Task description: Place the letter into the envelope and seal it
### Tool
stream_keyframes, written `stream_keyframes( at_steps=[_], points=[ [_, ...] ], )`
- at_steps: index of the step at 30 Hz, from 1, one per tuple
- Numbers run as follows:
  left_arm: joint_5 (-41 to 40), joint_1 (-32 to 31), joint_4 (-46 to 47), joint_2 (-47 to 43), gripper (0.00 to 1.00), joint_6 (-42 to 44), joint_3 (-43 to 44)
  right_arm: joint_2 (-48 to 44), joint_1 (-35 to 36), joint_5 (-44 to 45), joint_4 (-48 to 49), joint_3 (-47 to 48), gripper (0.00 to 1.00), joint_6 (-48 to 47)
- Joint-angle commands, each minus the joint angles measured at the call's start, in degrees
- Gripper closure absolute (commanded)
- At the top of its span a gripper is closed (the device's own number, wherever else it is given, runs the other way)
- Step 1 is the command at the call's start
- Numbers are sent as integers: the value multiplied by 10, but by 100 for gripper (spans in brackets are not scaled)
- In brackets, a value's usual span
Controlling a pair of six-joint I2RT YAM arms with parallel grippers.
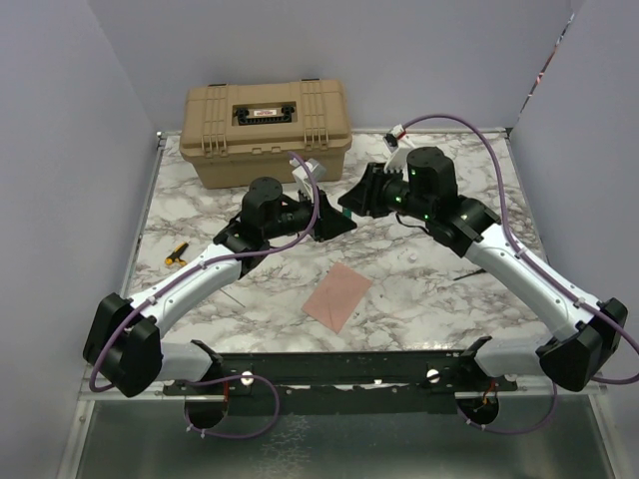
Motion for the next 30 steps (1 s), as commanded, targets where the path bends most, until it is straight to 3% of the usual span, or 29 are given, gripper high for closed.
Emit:
stream_keyframes(
  at_steps=[1,9,21,23,27,30],
  points=[
    [6,-1,-5,-13,100,-5,20,0,3,-45,-15,21,65,-20],
    [8,0,-7,-15,100,-7,24,4,3,-70,-25,28,57,-28],
    [11,0,-8,-20,100,-10,24,4,3,-69,-35,28,64,-30],
    [12,-1,-7,-21,100,-10,24,3,4,-71,-33,28,71,-31],
    [17,0,-8,-28,100,-9,20,2,2,-96,-35,30,99,-49],
    [39,-1,-7,-37,100,-3,18,-13,2,-148,-19,18,100,-96]
  ],
)
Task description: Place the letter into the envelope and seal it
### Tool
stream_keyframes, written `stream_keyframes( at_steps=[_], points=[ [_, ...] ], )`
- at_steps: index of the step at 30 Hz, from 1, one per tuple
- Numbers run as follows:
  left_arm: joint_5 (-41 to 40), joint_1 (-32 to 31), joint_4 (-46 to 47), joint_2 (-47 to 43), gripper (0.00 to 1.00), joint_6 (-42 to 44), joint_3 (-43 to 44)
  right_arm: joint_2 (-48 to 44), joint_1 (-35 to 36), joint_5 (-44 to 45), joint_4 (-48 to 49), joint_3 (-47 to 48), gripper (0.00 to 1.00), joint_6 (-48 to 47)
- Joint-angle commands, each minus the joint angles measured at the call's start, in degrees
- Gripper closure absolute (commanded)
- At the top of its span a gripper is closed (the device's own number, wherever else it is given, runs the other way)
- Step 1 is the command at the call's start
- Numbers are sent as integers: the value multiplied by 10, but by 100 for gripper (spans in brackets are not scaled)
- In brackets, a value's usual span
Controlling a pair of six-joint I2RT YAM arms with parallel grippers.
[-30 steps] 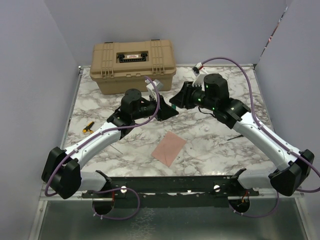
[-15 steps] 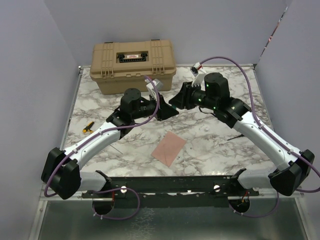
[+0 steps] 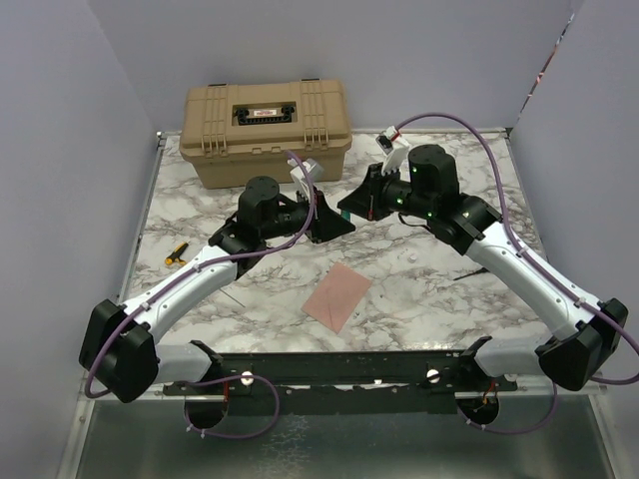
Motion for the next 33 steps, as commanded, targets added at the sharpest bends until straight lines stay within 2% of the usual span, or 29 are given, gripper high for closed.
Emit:
stream_keyframes(
  at_steps=[1,4,7,10,14,17,20,23,24,27,31,33],
  points=[
    [35,-2,20,-25,100,13,10,-24,8,-117,5,0,100,-58],
    [85,-2,20,-37,100,33,4,-40,7,-189,2,-5,100,-131],
    [144,-2,20,-57,100,55,-1,-52,7,-300,5,-9,100,-183],
    [181,-2,21,-92,100,81,-10,-61,7,-398,13,-12,100,-202],
    [222,-2,26,-124,100,104,-21,-82,8,-470,45,-34,100,-214],
    [224,-2,29,-128,100,104,-22,-87,7,-505,64,-38,100,-212],
    [191,-2,31,-128,100,100,-21,-82,8,-424,61,-25,98,-182],
    [128,-2,26,-124,100,91,-22,-75,7,-232,60,-9,49,-98],
    [97,-2,24,-121,100,88,-23,-70,7,-168,53,-3,41,-73],
    [26,-2,20,-110,100,70,-21,-49,7,-63,19,15,36,-8],
    [-5,-2,21,-102,100,65,-22,-42,8,-66,69,-18,35,56],
    [-5,-2,21,-101,100,66,-24,-49,8,-46,93,-36,40,70]
  ],
)
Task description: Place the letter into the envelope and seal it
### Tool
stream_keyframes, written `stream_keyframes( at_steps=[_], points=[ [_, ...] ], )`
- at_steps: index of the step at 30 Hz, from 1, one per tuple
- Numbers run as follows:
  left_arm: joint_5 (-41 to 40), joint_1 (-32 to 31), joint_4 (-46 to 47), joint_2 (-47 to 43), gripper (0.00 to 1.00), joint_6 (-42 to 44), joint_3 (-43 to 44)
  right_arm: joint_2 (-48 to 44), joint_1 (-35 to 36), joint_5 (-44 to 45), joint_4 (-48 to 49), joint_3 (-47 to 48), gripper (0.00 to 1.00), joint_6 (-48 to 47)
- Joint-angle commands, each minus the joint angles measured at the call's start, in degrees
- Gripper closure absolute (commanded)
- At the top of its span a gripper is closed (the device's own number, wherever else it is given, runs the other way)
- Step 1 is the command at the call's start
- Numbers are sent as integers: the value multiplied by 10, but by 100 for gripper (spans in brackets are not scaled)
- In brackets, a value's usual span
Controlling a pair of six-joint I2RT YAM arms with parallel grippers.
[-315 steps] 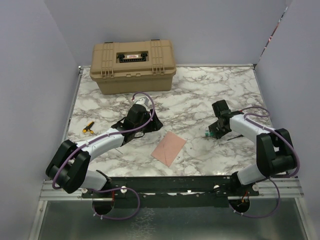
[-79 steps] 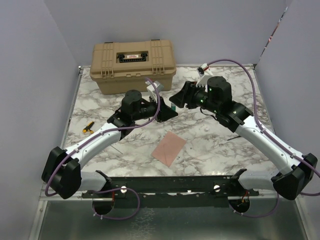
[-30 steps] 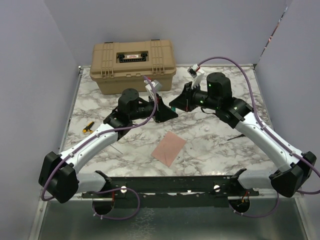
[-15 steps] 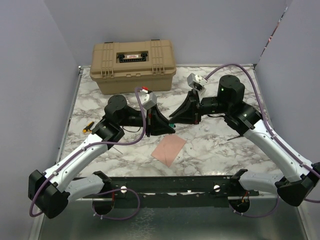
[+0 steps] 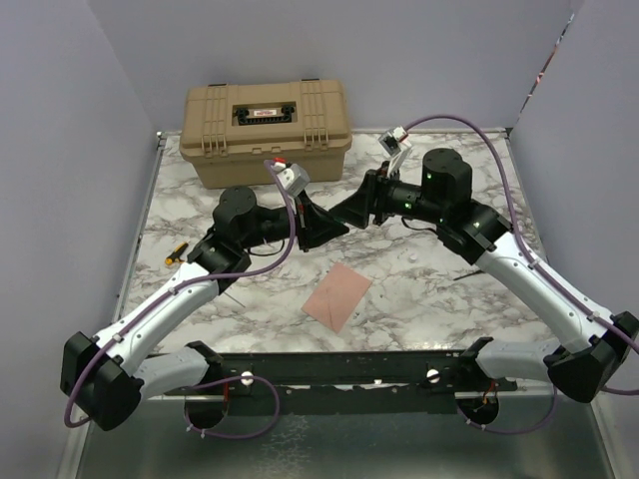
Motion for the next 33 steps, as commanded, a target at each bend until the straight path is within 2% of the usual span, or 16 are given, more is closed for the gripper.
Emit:
stream_keyframes(
  at_steps=[1,6,10,13,17,22,25,30,32,33],
  points=[
    [-54,2,9,2,100,-9,-6,-8,3,87,39,-30,44,78],
    [-55,2,9,-1,100,-9,-8,2,3,69,27,-16,70,59],
    [-35,1,9,1,100,-8,-8,0,3,72,20,-17,81,41],
    [1,2,10,3,100,-2,-8,-10,2,64,22,-20,99,17],
    [84,2,6,0,100,18,-9,-42,2,-22,61,-46,100,-34],
    [158,2,10,-9,100,41,-19,-81,2,-273,106,-80,100,-126],
    [182,1,11,-14,100,47,-25,-97,2,-361,76,-82,100,-179],
    [224,-2,25,-16,100,51,-29,-104,2,-420,41,-81,100,-227],
    [222,-3,26,-16,100,53,-27,-101,2,-392,39,-81,100,-225],
    [213,-3,26,-17,100,52,-27,-99,2,-349,35,-77,100,-217]
  ],
)
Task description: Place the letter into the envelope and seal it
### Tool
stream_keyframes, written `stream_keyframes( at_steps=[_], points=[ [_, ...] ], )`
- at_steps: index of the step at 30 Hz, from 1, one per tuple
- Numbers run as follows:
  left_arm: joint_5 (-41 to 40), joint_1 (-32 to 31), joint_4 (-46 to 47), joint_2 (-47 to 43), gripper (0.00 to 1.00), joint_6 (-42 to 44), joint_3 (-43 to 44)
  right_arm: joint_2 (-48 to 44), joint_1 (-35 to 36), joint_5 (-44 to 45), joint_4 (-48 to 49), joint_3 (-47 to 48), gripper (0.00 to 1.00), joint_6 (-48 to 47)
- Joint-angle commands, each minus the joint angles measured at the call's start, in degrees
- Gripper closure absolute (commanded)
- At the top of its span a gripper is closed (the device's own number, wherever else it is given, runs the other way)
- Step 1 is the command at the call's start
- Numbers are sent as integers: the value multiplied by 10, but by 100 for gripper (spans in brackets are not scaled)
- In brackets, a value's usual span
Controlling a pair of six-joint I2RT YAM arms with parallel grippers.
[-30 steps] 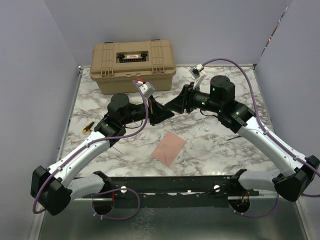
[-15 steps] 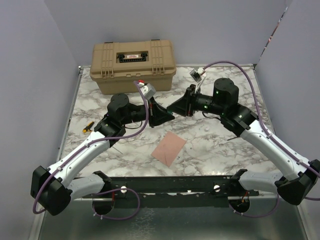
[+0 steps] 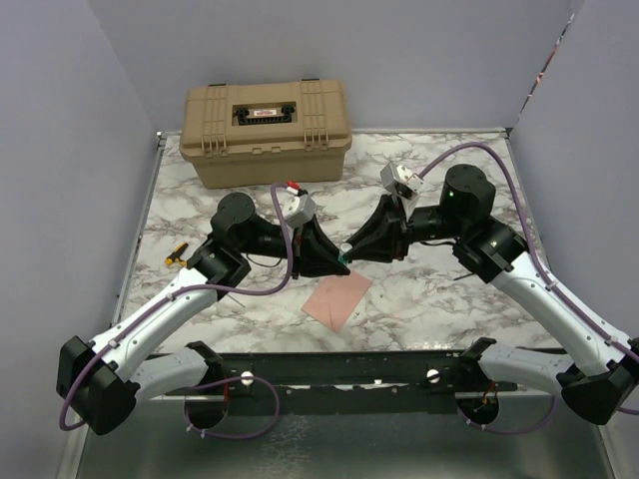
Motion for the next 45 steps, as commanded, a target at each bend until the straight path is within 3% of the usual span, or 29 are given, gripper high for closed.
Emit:
stream_keyframes(
  at_steps=[1,4,5,9,14,19,24,29,38,40,44,45],
  points=[
    [-17,11,2,-2,100,15,-11,-18,7,-1,-17,6,96,3],
    [-92,11,2,-4,100,6,-15,-12,7,162,6,9,54,81],
    [-122,11,2,-4,100,1,-16,-6,7,219,8,13,45,112],
    [-231,12,1,1,100,-20,-19,21,7,377,-18,37,39,213],
    [-269,11,13,14,100,-46,-19,21,7,381,37,-1,39,247],
    [-264,11,14,24,100,-55,-17,38,8,363,32,11,43,242],
    [-249,11,13,35,100,-71,-9,42,8,285,65,1,47,233],
    [-231,12,13,44,100,-79,0,53,7,294,39,13,57,217],
    [-229,11,12,38,100,-78,3,70,7,309,-9,29,52,195],
    [-226,12,12,37,100,-77,3,70,7,314,-10,29,62,195],
    [-208,11,12,36,100,-72,3,60,8,309,8,21,98,194],
    [-194,12,12,35,100,-68,3,56,8,303,13,18,99,188]
  ],
)
